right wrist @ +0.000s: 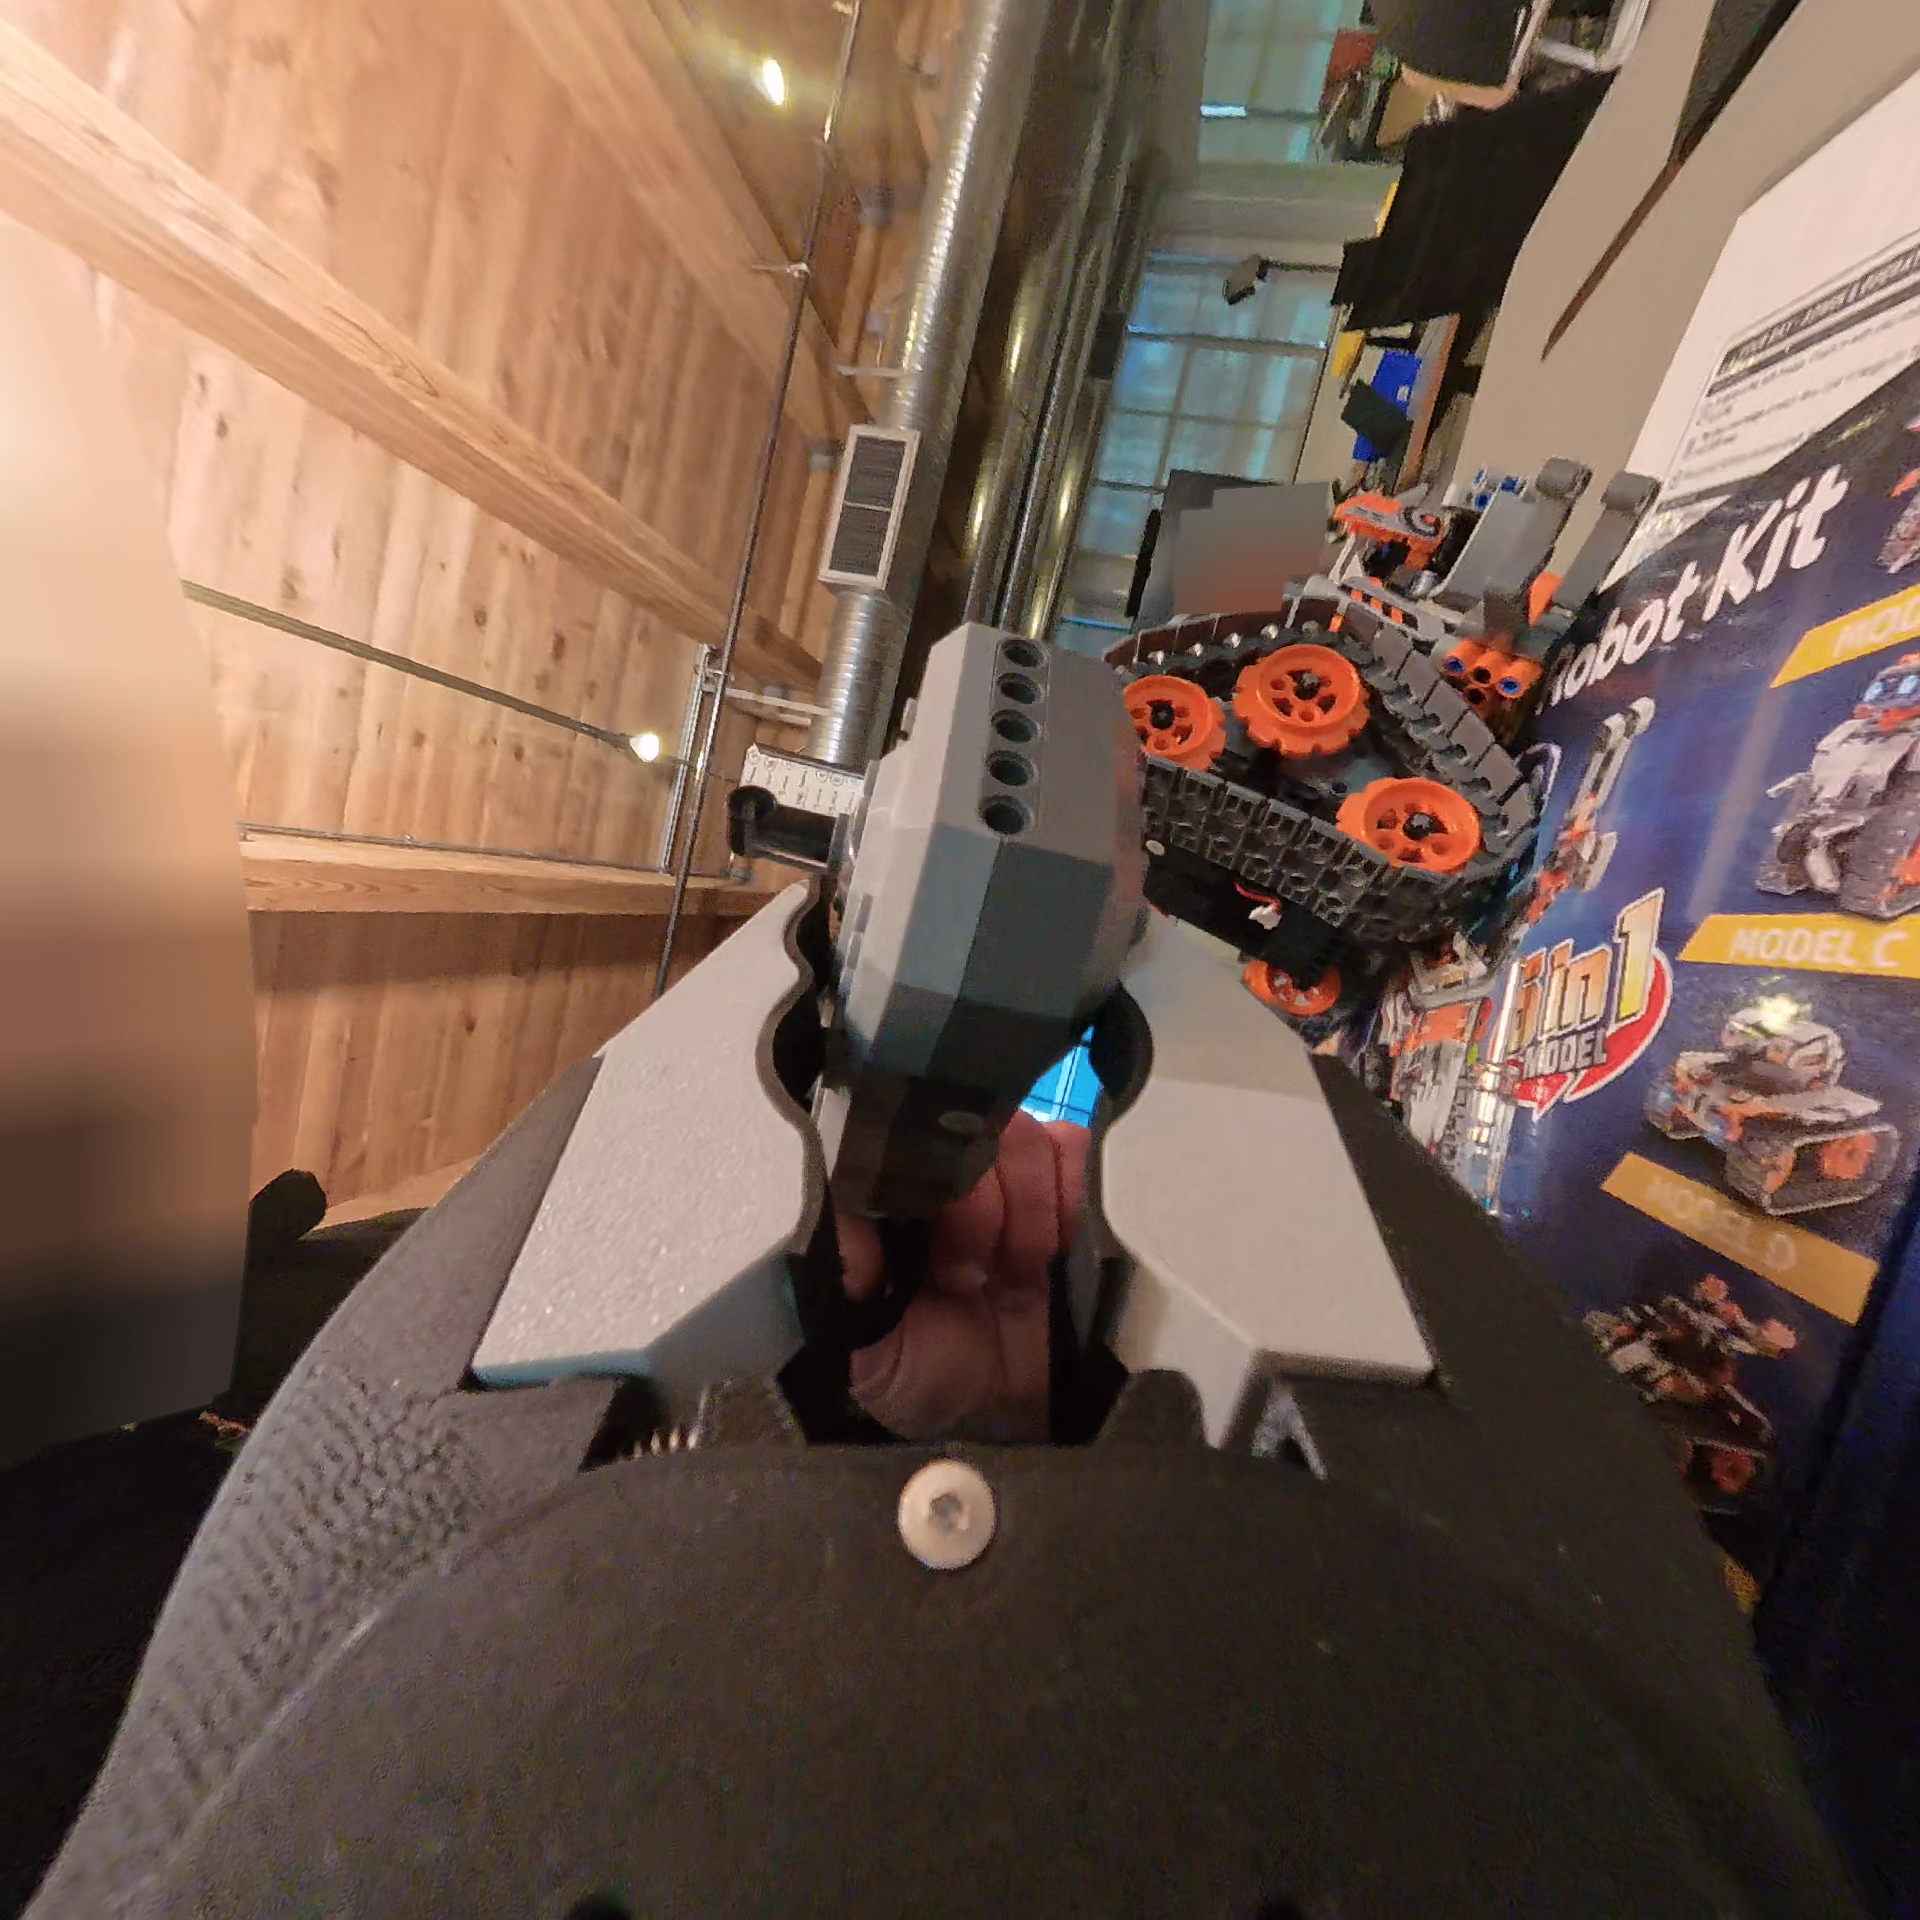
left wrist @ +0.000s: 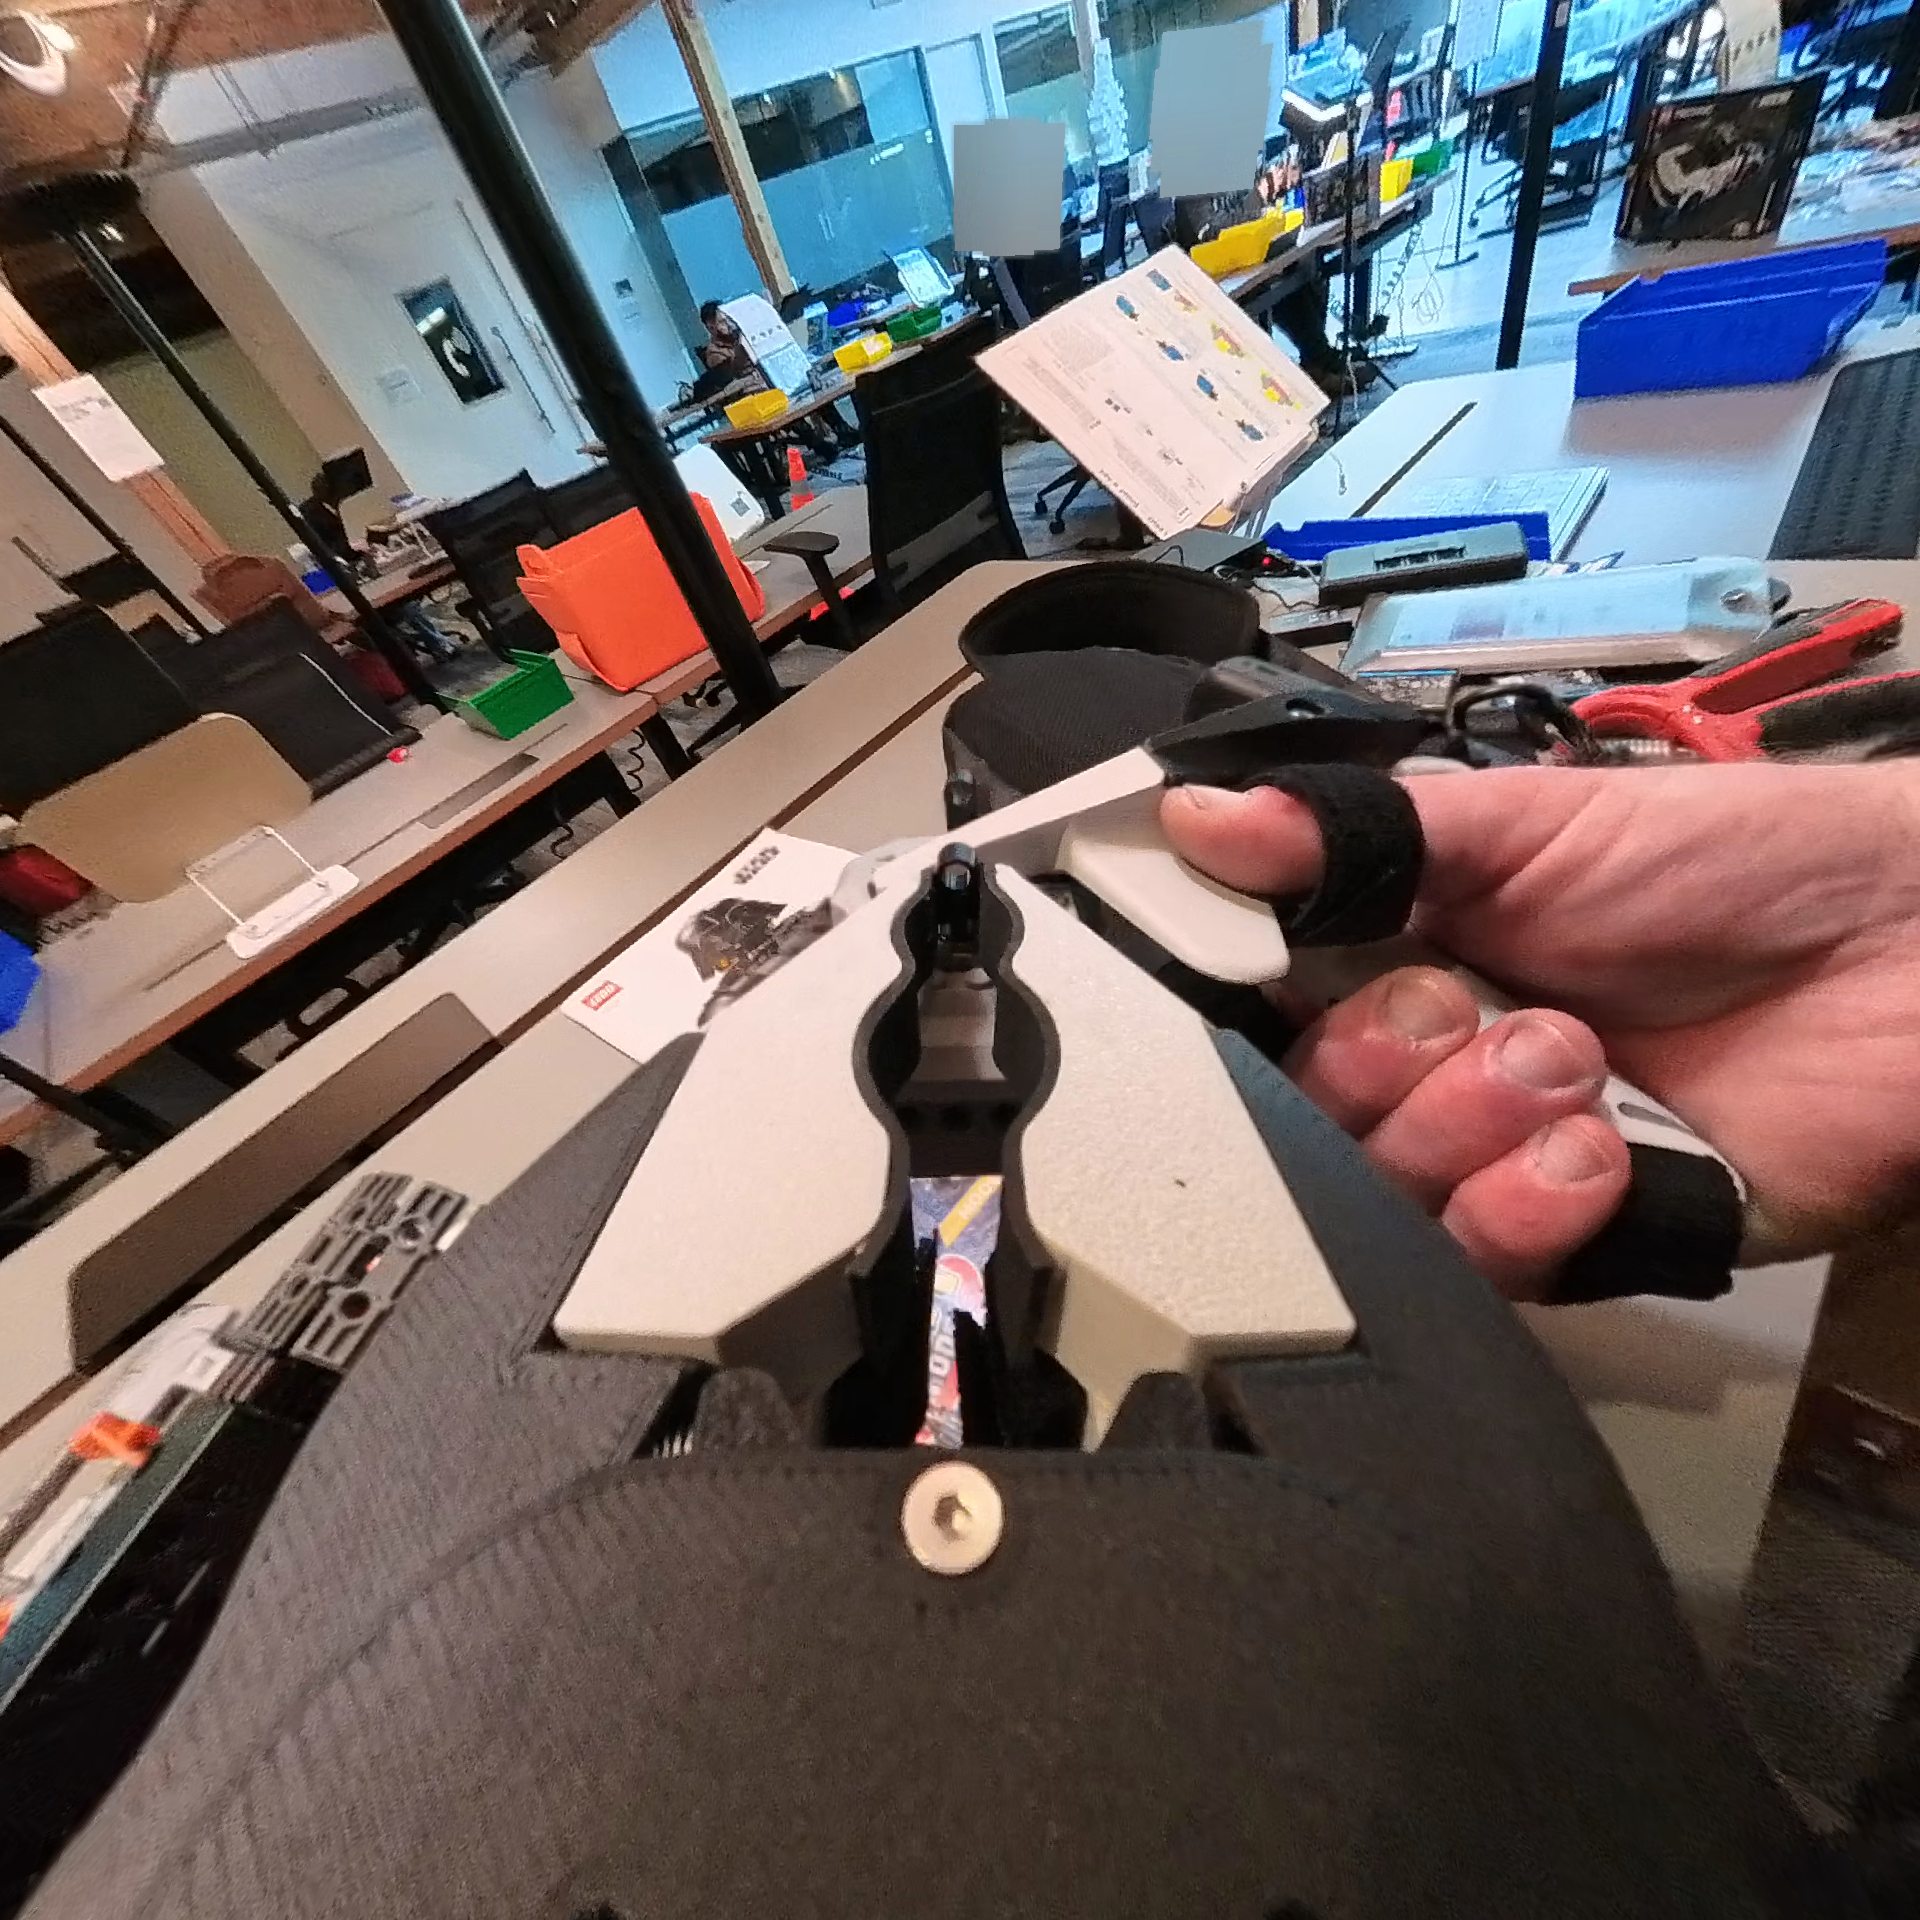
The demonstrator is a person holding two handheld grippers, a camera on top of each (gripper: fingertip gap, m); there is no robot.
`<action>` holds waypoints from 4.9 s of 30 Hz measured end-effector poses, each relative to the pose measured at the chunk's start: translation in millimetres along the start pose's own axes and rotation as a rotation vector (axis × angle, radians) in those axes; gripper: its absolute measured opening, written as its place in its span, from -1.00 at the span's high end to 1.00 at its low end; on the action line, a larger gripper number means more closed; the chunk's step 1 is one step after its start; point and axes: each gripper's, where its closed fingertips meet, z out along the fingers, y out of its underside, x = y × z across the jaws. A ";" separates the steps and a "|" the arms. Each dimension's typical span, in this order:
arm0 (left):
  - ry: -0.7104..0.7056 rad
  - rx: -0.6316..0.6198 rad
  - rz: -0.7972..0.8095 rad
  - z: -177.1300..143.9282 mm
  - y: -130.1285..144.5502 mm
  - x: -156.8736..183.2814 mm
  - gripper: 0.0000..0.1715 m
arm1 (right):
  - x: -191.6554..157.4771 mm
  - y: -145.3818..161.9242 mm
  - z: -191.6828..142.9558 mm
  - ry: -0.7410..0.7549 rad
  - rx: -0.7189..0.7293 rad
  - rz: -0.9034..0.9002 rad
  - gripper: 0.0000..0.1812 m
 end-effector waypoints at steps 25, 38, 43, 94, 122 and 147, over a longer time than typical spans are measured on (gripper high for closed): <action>0.119 -0.183 -0.459 -37.1 46.5 -19.6 0.09 | 49.0 29.1 -8.1 0.727 -0.817 -1.802 0.54; 0.159 -0.326 -0.521 -34.9 86.3 13.8 0.22 | 81.8 68.3 -11.6 0.669 -1.142 -2.158 0.53; 0.142 -0.305 -0.507 -37.0 88.2 13.5 0.25 | 84.5 69.4 -11.9 0.656 -1.138 -2.168 0.54; -0.445 -0.305 -0.068 -142.2 118.6 -146.5 0.15 | 25.3 50.1 18.2 0.459 -0.619 -1.473 0.46; -0.353 -0.161 -0.257 -131.6 153.4 -149.5 0.86 | 84.8 25.2 89.8 0.406 -0.805 -1.163 0.91; -0.326 -0.071 -0.274 -134.2 136.8 -153.9 0.92 | 70.4 26.9 96.1 0.310 -0.749 -1.080 0.94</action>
